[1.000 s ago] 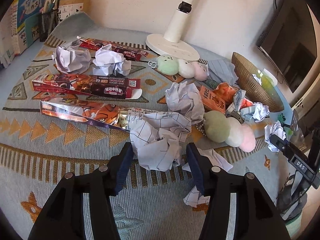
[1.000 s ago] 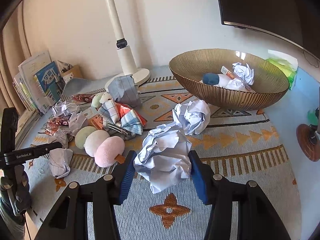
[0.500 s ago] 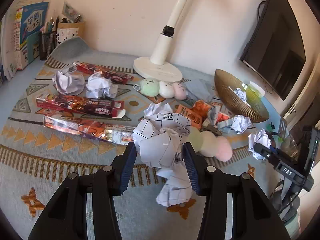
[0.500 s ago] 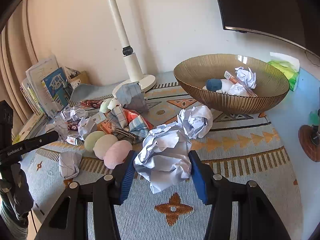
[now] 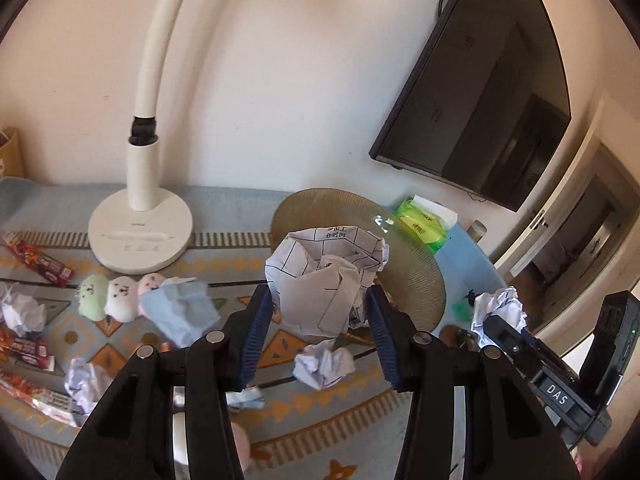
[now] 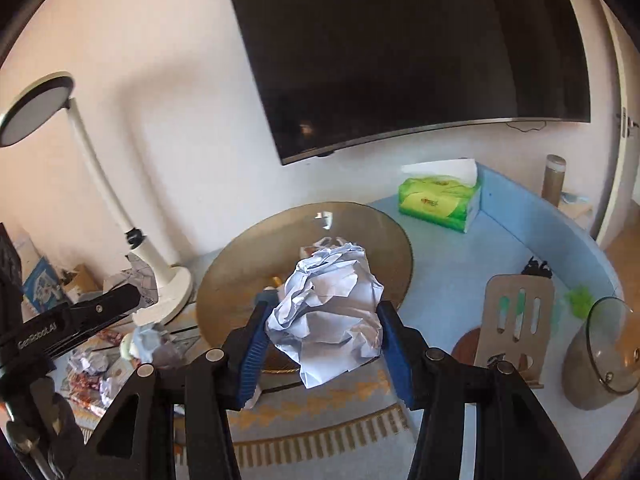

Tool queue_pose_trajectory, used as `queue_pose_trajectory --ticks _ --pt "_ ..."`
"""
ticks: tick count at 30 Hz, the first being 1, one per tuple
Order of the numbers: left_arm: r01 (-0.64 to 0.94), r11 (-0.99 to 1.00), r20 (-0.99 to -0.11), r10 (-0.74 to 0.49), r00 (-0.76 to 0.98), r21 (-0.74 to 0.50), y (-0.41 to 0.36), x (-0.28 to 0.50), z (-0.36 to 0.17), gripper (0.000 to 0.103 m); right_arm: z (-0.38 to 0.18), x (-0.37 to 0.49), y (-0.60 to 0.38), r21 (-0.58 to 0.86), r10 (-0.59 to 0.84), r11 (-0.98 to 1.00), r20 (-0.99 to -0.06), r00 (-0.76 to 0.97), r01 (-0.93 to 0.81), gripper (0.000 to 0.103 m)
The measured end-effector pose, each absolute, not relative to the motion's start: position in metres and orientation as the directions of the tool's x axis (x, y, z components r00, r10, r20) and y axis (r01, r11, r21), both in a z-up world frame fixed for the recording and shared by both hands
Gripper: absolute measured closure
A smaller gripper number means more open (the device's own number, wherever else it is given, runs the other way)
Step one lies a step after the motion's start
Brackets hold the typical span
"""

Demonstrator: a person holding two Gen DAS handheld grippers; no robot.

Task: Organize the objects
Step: 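Carry both paper balls to the golden bowl and release them inside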

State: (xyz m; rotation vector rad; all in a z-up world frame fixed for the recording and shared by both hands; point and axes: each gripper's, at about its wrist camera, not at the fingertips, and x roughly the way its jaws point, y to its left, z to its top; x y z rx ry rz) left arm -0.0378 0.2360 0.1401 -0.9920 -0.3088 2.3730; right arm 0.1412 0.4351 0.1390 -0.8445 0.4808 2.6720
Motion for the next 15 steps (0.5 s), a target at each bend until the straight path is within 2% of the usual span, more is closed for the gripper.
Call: queue_pose_trajectory --ticks 4,6,8,9,10,12,15 --pt "-0.38 -0.817 -0.604 0.577 -0.55 -0.434 0.284 -0.065 0.128 0.058 0.132 0.109 0.462 0.238 0.178 -0.884 -0.624 -0.761 -0.402 0.052" --pt "-0.364 -0.824 -0.602 0.566 -0.563 -0.434 0.297 -0.073 0.123 0.058 0.13 0.097 0.473 0.25 0.181 -0.877 -0.619 -0.764 -0.41 0.049" --pt "-0.381 -0.825 -0.599 0.566 -0.567 -0.418 0.311 -0.079 0.12 0.057 0.129 0.089 0.483 0.262 0.174 -0.874 -0.618 -0.767 -0.409 0.025" --pt "-0.386 -0.832 -0.607 0.555 -0.569 -0.398 0.318 -0.082 0.118 0.053 0.127 0.09 0.485 0.262 0.175 -0.874 -0.615 -0.769 -0.409 0.023" --pt "-0.396 -0.836 -0.617 0.548 -0.565 -0.38 0.325 -0.085 0.116 0.038 0.125 0.093 0.486 0.264 0.181 -0.871 -0.612 -0.77 -0.414 0.023" --pt "-0.401 -0.843 -0.642 0.534 -0.55 -0.358 0.33 -0.087 0.111 0.024 0.123 0.106 0.484 0.27 0.178 -0.87 -0.608 -0.774 -0.413 0.023" --pt "-0.385 -0.85 -0.627 0.526 -0.574 -0.36 0.318 -0.078 0.114 0.024 0.122 0.128 0.466 0.25 0.176 -0.886 -0.599 -0.781 -0.392 0.023"
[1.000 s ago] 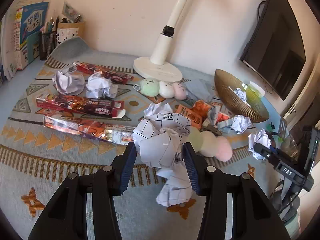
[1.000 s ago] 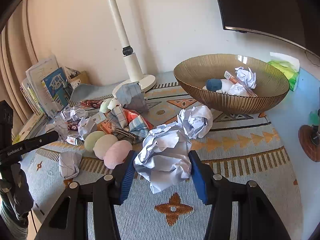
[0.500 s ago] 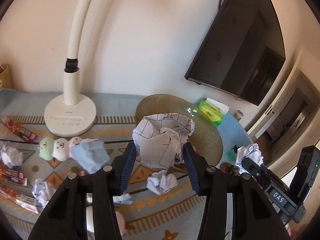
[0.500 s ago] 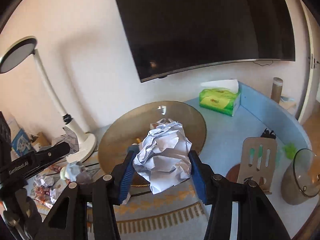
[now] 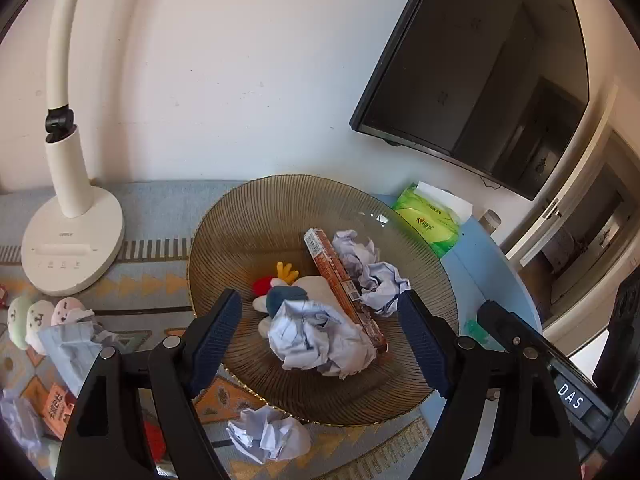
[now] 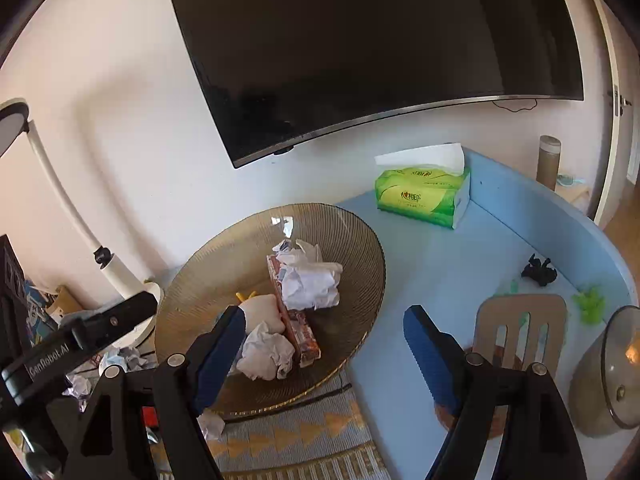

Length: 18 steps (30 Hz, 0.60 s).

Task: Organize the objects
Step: 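Carry both paper balls to the golden bowl and release them inside, then grasp the green-white-pink ball plush with the right gripper while the left grasps a paper ball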

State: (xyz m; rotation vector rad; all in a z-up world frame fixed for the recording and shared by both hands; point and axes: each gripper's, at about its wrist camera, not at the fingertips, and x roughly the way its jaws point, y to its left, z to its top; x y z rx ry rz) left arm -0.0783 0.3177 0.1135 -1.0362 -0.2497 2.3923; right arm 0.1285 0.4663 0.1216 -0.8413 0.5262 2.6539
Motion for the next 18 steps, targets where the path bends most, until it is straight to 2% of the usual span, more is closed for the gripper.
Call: queue_pose_trajectory --ticks 4,6,8,9,10,11,12,15,18 --pt "-0.362 -0.81 -0.541 0.58 -0.609 -0.461 0.274 -0.044 0.132 0.024 0.112 0.158 0.417 0.235 0.101 -0.926 -0.599 -0.794 -0.295 0.023" --pt "-0.349 -0.837 -0.506 0.536 -0.676 -0.421 0.25 -0.014 0.144 0.024 0.107 0.168 0.384 0.196 0.076 -0.951 -0.598 -0.798 -0.238 0.023" --pt "-0.295 -0.901 -0.479 0.42 -0.771 -0.317 0.225 0.02 0.156 0.024 0.102 0.174 0.35 0.145 0.056 -0.974 -0.591 -0.804 -0.174 0.022" --pt "-0.263 -0.921 -0.456 0.373 -0.808 -0.287 0.209 0.036 0.159 0.02 0.098 0.174 0.334 0.125 0.04 -0.982 -0.589 -0.807 -0.14 0.022" --pt "-0.232 -0.934 -0.436 0.334 -0.836 -0.27 0.19 0.051 0.162 0.004 0.094 0.173 0.32 0.113 0.018 -0.988 -0.598 -0.801 -0.106 0.018" --pt "-0.191 -0.949 -0.424 0.286 -0.859 -0.252 0.17 0.065 0.163 0.0 0.088 0.169 0.308 0.115 -0.018 -0.991 -0.619 -0.785 -0.068 0.017" --pt "-0.141 -0.963 -0.409 0.227 -0.884 -0.231 0.15 0.078 0.162 0.001 0.081 0.165 0.299 0.137 -0.066 -0.99 -0.639 -0.766 -0.029 0.017" --pt "-0.008 -0.991 -0.436 0.066 -0.897 -0.133 0.093 0.098 0.15 0.001 0.064 0.157 0.274 0.16 -0.12 -0.987 -0.66 -0.742 0.017 0.017" --pt "0.057 -0.994 -0.544 0.0 -0.839 -0.089 0.042 0.097 0.124 0.001 0.049 0.151 0.256 0.101 -0.087 -0.995 -0.685 -0.723 0.023 0.017"
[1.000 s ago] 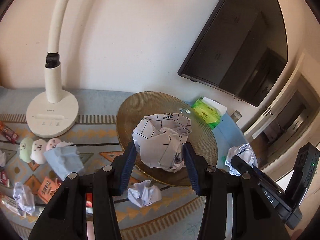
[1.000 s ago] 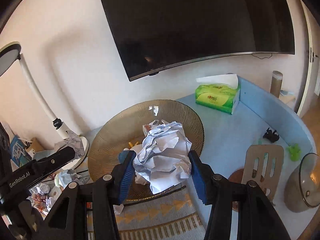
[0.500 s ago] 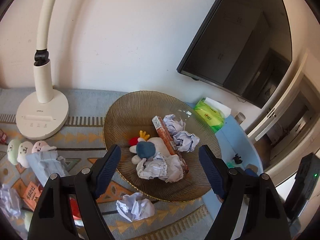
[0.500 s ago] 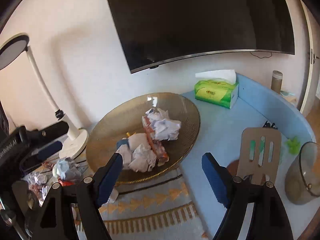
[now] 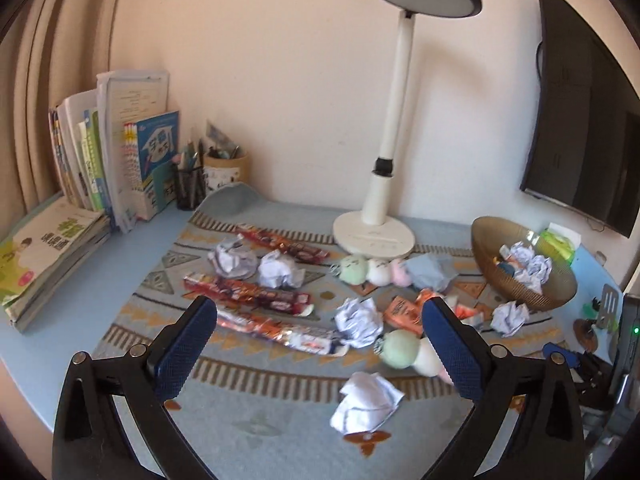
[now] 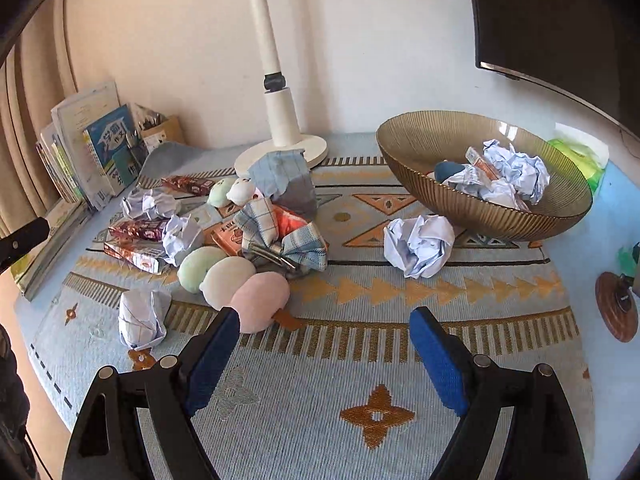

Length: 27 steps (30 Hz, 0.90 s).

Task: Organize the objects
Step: 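Grasp the green-white-pink ball plush with the right gripper while the left grasps a paper ball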

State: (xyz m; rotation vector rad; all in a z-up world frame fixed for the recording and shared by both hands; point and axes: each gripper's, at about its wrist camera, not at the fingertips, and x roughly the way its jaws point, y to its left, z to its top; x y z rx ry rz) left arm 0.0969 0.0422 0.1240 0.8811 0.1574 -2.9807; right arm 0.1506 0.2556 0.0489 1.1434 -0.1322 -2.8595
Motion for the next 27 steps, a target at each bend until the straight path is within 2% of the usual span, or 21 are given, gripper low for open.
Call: queue_pose_trajectory --ticks 2,4,8,12,15,17,23,27 --pt "0.112 -0.99 -0.6 -0.039 -0.799 -0.085 0.016 0.09 0.1 0.001 0.036 0.149 0.251 0.108 -0.106 -0.993 -0.695 -0.711 0.043 0.017" --pt "0.165 -0.982 -0.634 -0.068 -0.77 -0.096 -0.006 0.083 0.074 0.001 0.026 0.14 0.245 0.079 -0.075 -0.997 -0.744 -0.664 0.024 0.017" --pt "0.196 -0.974 -0.686 -0.066 -0.725 -0.113 -0.021 0.064 0.039 0.001 0.017 0.131 0.249 0.089 -0.077 -0.996 -0.785 -0.615 0.011 0.017" --pt "0.147 -0.986 -0.719 -0.047 -0.693 -0.077 -0.012 0.058 0.031 0.001 0.013 0.128 0.256 0.111 -0.084 -0.994 -0.8 -0.593 -0.008 0.017" --pt "0.098 -0.995 -0.826 -0.031 -0.563 -0.029 0.0 0.041 0.008 0.001 0.012 0.127 0.253 0.099 -0.077 -0.995 -0.806 -0.586 -0.005 0.015" --pt "0.086 -0.996 -0.833 -0.062 -0.551 0.018 0.009 0.037 0.005 0.0 0.012 0.127 0.251 0.09 -0.073 -0.996 -0.809 -0.583 0.0 0.014" --pt "0.088 -0.996 -0.833 -0.048 -0.551 -0.001 0.009 0.038 0.001 0.0 0.01 0.124 0.248 0.087 -0.082 -0.996 -0.817 -0.571 0.018 0.005" --pt "0.088 -0.996 -0.833 -0.048 -0.551 0.0 0.008 0.038 0.002 0.0 0.009 0.123 0.244 0.067 -0.068 -0.997 -0.822 -0.565 0.022 0.004"
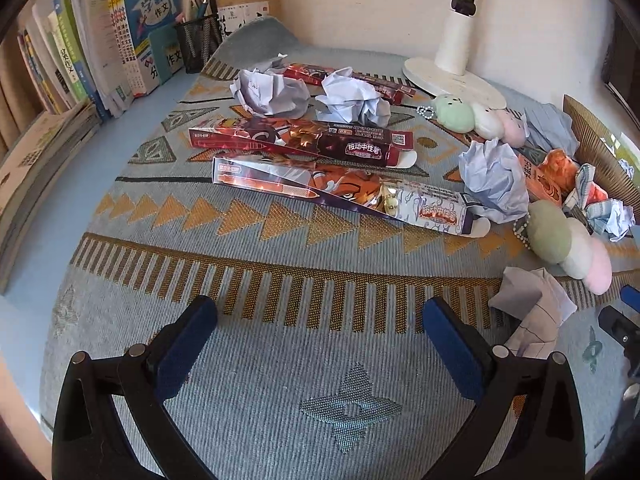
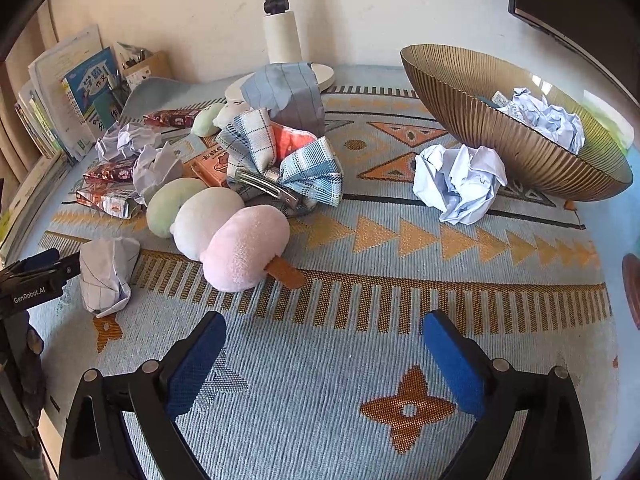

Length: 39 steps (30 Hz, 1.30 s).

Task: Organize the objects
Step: 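Grasp the green-white-pink ball plush with the right gripper while the left grasps a paper ball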

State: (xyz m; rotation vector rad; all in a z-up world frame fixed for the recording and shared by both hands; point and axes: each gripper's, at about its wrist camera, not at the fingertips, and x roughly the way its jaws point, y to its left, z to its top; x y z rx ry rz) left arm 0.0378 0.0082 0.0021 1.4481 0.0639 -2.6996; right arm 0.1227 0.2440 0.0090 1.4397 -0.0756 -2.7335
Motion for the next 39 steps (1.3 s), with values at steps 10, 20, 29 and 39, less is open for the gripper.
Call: queue_pose_trajectory --ticks 10,20,29,39 --pt "0.086 -0.996 -0.833 -0.048 -0.551 0.0 0.006 0.038 0.002 0.0 0.017 0.121 0.24 0.103 -0.124 -0.992 -0.805 -0.58 0.069 0.004" --pt "-0.011 -0.983 -0.741 0.145 -0.655 -0.183 -0.017 0.064 0.033 0.001 0.017 0.088 0.193 0.105 -0.184 -0.98 -0.808 -0.56 0.171 0.04" --pt "-0.356 -0.934 -0.775 0.231 -0.588 -0.009 0.073 0.064 0.026 0.001 0.02 0.136 0.199 0.092 -0.075 -0.996 -0.828 -0.555 -0.003 0.043" --pt "-0.419 -0.908 -0.795 0.229 -0.561 0.034 0.097 0.063 0.015 0.048 0.026 0.169 0.208 0.196 -0.17 -0.981 -0.828 -0.534 0.01 0.025"
